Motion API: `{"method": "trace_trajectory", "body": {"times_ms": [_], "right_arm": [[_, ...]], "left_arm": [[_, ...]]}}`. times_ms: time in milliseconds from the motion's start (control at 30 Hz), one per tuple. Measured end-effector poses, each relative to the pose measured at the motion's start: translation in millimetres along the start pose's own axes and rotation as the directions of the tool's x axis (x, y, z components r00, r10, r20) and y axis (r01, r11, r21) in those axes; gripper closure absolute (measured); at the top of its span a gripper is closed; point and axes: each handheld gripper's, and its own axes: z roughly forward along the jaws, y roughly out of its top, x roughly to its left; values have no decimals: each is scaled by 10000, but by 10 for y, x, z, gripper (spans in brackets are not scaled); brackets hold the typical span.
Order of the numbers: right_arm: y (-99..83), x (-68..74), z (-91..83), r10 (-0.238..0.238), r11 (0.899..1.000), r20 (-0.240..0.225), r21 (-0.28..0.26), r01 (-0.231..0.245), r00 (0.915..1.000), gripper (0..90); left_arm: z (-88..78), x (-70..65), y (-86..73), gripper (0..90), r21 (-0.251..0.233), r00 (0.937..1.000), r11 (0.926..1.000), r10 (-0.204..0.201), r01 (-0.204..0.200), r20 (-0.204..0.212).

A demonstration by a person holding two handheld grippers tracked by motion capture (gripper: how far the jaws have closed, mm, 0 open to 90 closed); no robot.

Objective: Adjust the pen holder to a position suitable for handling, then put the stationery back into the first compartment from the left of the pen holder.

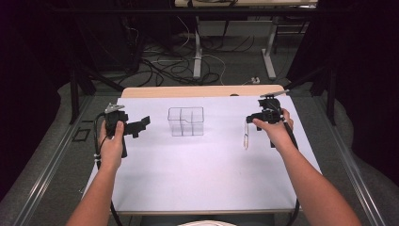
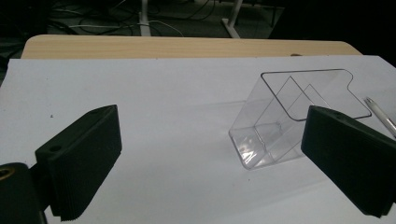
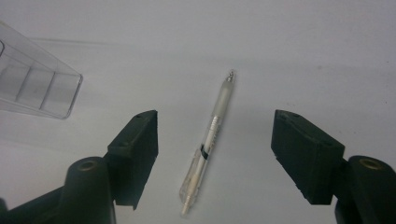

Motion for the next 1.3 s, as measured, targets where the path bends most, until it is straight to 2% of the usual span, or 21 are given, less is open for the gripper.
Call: {"method": "trace_trajectory", "body": {"times_ms": [167,333,467,600,833,1033,1100,1200,1233,1300], "right_arm": [[60,68,101,-103,9996,167,281,98,9998,381],[113,104,189,-2,9986,294,520,-13,9996,429],[139,87,251,185,9978,275,630,-202,9995,472],[144,52,308,259,9962,311,822,-283,9992,496],[150,9,375,181,9950,285,972,-208,9994,537],[153,3,448,306,9924,408,1176,-352,9987,570],[152,-9,466,202,9917,535,1255,-268,9984,584],[156,-7,499,408,9907,519,1277,-472,9978,593],[155,-21,507,300,9904,652,1325,-384,9974,597],[160,-29,527,494,9892,639,1346,-576,9967,616]], "left_arm": [[19,9,-19,52,213,9997,9996,205,-202,-159],[47,6,-46,53,235,9987,9993,287,-278,-421],[60,21,-57,53,342,9969,9986,427,-405,-666],[83,35,-76,54,410,9961,9986,353,-320,-811],[119,51,-121,61,707,9924,9962,589,-514,-1078],[151,43,-151,61,946,9914,9946,550,-438,-1191],[169,40,-167,61,936,9910,9949,503,-388,-1239],[180,50,-188,65,1211,9893,9920,517,-351,-1365],[182,57,-194,66,1346,9885,9903,537,-345,-1413],[200,61,-212,71,1390,9884,9899,475,-273,-1443]]}}
